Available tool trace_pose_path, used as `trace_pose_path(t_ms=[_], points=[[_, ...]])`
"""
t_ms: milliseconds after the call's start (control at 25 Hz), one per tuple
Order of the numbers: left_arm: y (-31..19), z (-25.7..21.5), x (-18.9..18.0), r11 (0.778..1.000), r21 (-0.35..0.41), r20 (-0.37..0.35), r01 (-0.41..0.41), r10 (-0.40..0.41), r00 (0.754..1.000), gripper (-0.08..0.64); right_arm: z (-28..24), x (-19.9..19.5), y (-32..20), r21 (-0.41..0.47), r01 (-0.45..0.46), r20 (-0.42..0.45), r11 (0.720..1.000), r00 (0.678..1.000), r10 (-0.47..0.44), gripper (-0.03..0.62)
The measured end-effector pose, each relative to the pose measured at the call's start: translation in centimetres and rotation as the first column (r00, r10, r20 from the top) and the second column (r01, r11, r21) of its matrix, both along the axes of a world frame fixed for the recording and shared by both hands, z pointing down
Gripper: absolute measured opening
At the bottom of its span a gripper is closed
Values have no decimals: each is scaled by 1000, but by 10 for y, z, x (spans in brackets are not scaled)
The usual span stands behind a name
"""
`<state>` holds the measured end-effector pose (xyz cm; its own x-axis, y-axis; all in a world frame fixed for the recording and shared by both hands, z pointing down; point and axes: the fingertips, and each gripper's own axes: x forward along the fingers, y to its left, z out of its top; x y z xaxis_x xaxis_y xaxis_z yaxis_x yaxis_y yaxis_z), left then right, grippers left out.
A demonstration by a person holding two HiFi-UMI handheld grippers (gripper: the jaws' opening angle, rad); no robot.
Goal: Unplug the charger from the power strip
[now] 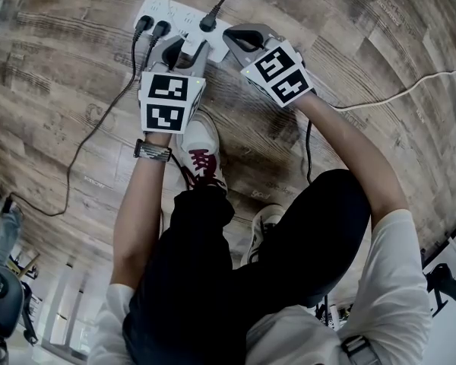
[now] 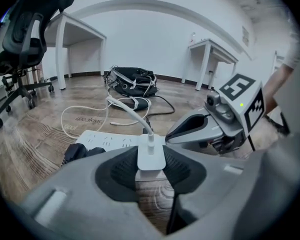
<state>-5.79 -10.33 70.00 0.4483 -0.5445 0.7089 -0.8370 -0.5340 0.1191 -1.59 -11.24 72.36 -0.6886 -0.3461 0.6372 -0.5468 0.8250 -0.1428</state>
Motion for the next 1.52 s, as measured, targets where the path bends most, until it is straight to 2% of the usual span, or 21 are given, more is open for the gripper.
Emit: trace_pose_path(t_ms=[120,440,560,800,920,1040,1200,1280,1400,1440,1520], points=[[-1,-4,1,1000,17,3,-11,10,1000,140,1,1,0,3,2,-2,1000,1000,-2,3],[-2,-8,-6,997,-31,-114,72,-75,991,140,0,1,-1,-6,-7,-1,1000,1000,7,3],[-3,-10,-12,995,-34,-134,99,-102,986,140,0,0,-1,-12,-9,-1,1000,1000,9,3],[-7,-17,-15,995,-7,-142,99,-99,985,140,0,-1,-1,-12,-10,-6,1000,1000,10,3],[-6,-19,-8,996,-32,-195,88,-93,976,141,0,0,-1,-12,-9,-8,1000,1000,9,3],[-1,-19,5,992,-109,-303,64,-95,948,141,0,1,0,-14,-7,-9,1000,1000,7,3],[3,-10,8,975,-209,-380,72,-149,913,141,0,1,0,-15,-6,-11,1000,1000,6,3],[4,-7,7,957,-277,-450,82,-205,869,141,0,1,0,-14,-7,-8,1000,1000,7,3],[2,-6,9,924,-371,-548,91,-298,781,141,0,0,-1,-12,-8,-2,1000,1000,8,3],[2,-5,9,917,-387,-559,94,-315,767,141,0,0,-1,-11,-8,0,1000,1000,8,3],[2,-2,9,913,-397,-559,97,-324,763,143,0,0,-1,-10,-9,3,1000,1000,9,3]])
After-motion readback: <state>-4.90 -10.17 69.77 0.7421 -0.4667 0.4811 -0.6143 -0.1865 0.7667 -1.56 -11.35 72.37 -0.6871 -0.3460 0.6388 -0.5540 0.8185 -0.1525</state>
